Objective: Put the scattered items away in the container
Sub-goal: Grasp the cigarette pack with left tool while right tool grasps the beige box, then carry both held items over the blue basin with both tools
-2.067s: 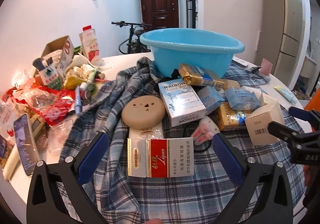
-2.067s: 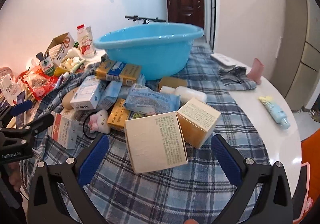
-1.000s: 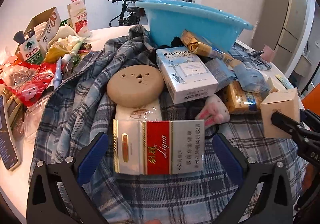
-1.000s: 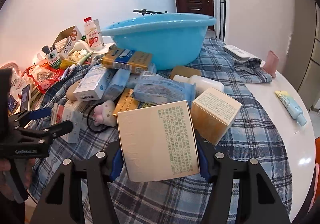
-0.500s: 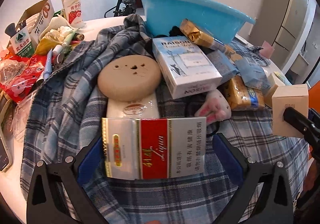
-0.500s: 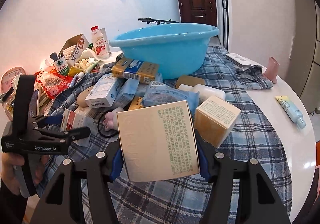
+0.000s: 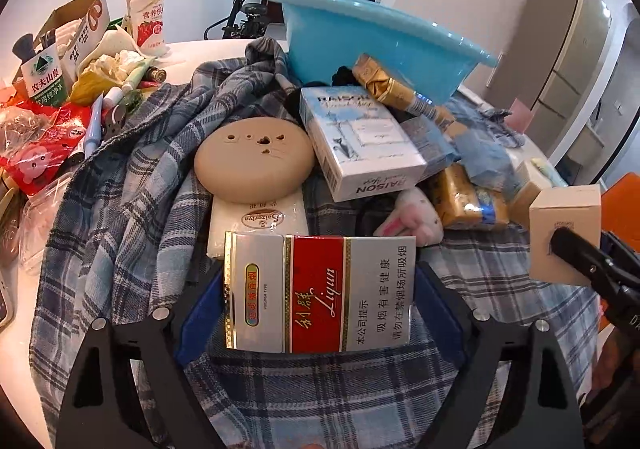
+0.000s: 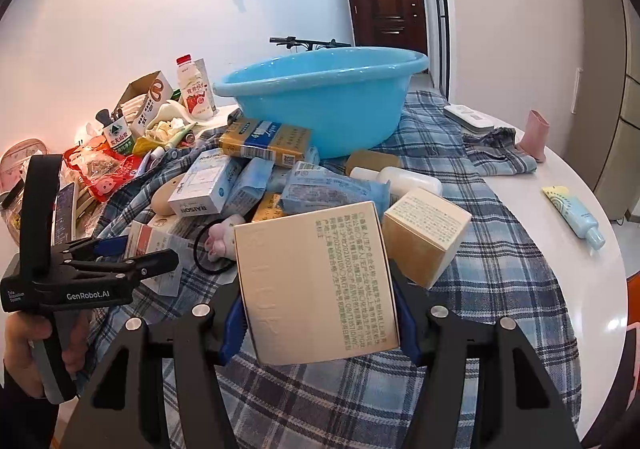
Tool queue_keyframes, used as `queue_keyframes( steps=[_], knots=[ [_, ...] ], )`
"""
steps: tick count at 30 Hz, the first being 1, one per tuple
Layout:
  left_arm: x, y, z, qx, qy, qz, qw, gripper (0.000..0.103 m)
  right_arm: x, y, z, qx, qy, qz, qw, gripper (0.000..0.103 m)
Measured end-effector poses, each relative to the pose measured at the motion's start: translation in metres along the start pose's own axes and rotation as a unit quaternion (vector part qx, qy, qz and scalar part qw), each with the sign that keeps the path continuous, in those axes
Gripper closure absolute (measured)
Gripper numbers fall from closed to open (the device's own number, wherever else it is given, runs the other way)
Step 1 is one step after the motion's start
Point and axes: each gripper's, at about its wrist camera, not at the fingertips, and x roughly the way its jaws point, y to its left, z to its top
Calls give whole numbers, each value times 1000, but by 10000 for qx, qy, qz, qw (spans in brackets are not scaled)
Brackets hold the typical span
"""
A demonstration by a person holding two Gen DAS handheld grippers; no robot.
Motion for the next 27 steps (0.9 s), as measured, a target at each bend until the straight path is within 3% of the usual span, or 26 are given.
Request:
queue_keyframes(
  steps=[18,27],
  knots=[
    [-68,-35,49,636,-1105,-46,9918,15,-29,19,30,-329,-376,-128,9987,40],
    [-100,-43,107,847,-1802,-7,9800,15,-41,28,97,-664,-909,-159,9935,40]
  ],
)
